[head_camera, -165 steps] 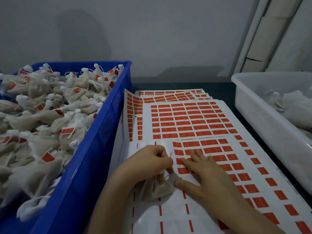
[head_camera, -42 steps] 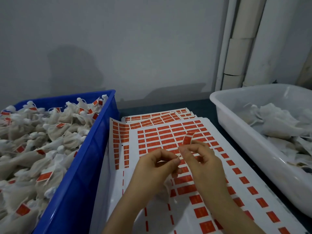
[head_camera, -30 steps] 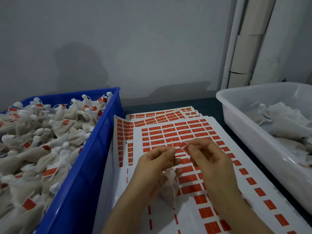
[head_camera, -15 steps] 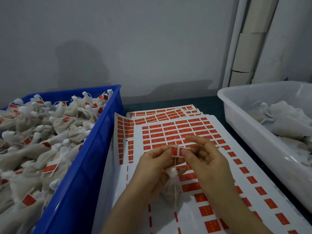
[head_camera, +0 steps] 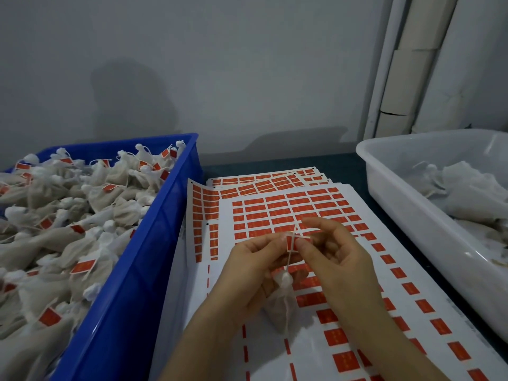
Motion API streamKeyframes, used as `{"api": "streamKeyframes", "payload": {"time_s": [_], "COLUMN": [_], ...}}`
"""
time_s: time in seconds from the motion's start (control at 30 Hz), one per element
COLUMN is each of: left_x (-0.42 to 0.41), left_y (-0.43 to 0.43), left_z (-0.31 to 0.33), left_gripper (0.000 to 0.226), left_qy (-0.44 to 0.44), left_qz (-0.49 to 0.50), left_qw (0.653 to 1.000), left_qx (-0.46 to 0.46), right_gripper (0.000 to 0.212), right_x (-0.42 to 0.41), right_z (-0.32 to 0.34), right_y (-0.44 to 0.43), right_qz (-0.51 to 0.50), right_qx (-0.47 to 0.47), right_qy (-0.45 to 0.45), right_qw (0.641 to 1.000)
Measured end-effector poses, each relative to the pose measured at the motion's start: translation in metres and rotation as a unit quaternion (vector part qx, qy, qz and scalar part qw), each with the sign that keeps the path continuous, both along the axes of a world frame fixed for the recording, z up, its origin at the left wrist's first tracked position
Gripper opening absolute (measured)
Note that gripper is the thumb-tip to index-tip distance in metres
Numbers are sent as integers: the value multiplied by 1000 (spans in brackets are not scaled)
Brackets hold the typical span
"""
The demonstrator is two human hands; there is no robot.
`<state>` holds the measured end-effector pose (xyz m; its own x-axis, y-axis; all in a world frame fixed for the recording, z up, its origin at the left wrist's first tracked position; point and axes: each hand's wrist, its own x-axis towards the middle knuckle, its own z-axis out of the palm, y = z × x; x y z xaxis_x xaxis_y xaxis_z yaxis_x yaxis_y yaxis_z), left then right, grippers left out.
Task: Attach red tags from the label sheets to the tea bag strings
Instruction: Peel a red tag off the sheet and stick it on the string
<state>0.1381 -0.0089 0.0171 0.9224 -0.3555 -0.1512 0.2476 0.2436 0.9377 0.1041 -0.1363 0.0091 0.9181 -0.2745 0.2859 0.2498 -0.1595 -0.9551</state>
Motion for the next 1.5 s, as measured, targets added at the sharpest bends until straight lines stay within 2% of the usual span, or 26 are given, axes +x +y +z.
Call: {"api": "streamKeyframes", "payload": {"time_s": [0.17, 0.3, 0.5, 0.8, 1.03, 1.23, 1.37, 1.5], "left_x": [-3, -2, -5, -3, -1, -1, -3, -2], "left_y": [-1, -1, -3, -3, -4, -7, -8, -10], "left_z": [2, 2, 2, -1, -4, -3, -2, -4], "left_gripper": [18, 38, 31, 24, 38, 24, 16, 12], "left_qy": [-8, -2, -77, -50, -64, -60, -56, -80], "left_qz": [-4, -7, -13, -4, 54, 68, 83, 110], "left_qw": [1000, 1000, 995, 999, 992, 993, 991, 984], "left_qx": [3, -4, 67, 10, 93, 72, 86, 118], "right_gripper": [28, 28, 16, 16, 16, 20, 6, 19], "right_x": [-1, 0, 1, 2, 3, 3, 5, 5], "right_z": [-1, -2, -3, -3, -6, -4, -5, -2], "right_y": [0, 0, -4, -4, -4, -3, -3, -5], "right_qz": [3, -7, -18, -24, -31, -29, -50, -56], "right_qx": [4, 10, 5, 12, -16, -11, -57, -64], "right_qy": [3, 6, 6, 2, -1, 6, 42, 47], "right_qw": [1000, 1000, 1000, 1000, 999, 1000, 996, 995]}}
